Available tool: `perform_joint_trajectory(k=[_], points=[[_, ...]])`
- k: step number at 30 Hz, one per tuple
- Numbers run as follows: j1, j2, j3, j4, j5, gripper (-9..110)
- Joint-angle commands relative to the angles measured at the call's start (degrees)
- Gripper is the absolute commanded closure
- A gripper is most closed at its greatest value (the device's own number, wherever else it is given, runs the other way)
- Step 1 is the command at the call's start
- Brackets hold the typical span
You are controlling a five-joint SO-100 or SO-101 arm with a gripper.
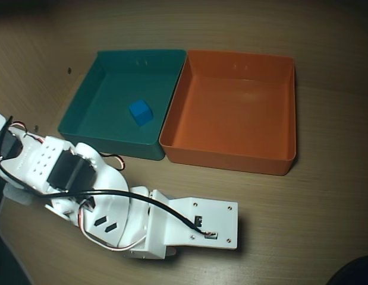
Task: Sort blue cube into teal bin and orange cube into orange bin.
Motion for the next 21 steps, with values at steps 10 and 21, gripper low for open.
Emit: perform_joint_trajectory(k=[10, 21], points=[[-0.62, -4.39, -6.24, 0.53, 0.53, 71], [-0.7, -4.48, -5.36, 0.88, 0.7, 92]])
